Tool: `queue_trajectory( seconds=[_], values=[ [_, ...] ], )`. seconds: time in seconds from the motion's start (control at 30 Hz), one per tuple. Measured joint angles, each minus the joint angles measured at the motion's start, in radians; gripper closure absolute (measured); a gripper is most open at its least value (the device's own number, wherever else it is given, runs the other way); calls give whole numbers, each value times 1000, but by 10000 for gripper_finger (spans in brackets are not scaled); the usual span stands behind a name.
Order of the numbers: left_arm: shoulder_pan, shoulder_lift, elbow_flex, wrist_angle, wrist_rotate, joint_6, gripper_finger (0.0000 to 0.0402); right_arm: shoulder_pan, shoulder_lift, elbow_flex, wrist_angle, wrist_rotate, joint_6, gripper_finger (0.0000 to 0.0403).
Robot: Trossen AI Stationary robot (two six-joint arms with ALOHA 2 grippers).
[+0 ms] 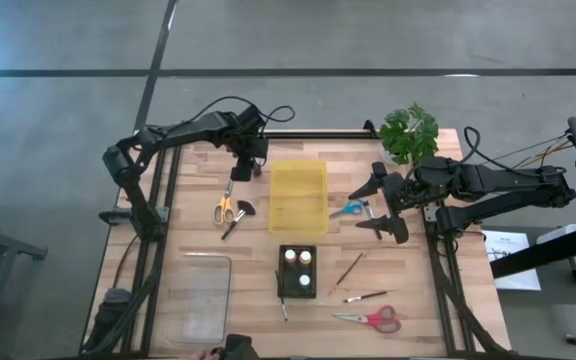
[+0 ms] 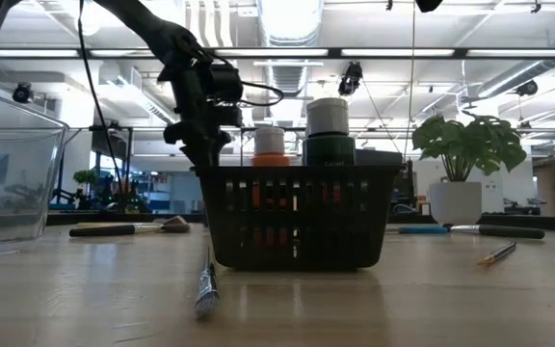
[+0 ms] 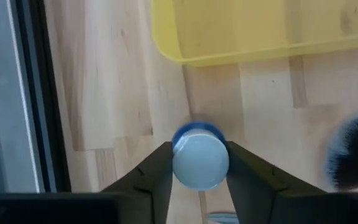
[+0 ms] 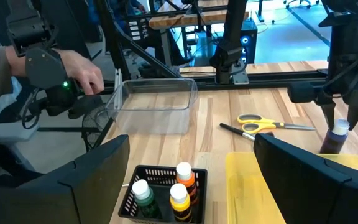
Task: Pick & Place Paint Supplies
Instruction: Put the purple paint bottle into the black bin
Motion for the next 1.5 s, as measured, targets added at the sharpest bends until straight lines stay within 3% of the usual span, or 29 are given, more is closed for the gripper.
queue_trajectory(
  seconds=[0.37,0.7,0.9,1.1,1.33,1.5],
  values=[
    [1,0,12,-14,-21,-19,280,0,0,0,0,0,2,60],
    [-75,-62,76,-233,10,-95,280,0,-15,0,-1,27,19,60],
    [-218,-173,75,-277,43,-203,280,0,-27,0,-4,35,30,60],
    [-434,-256,75,-270,61,-385,280,0,-33,0,-9,36,37,60],
    [-708,-247,73,-177,42,-599,280,1,-32,0,-10,36,44,60],
    [-823,-211,72,-126,26,-734,280,1,-32,0,-10,36,51,60]
  ],
)
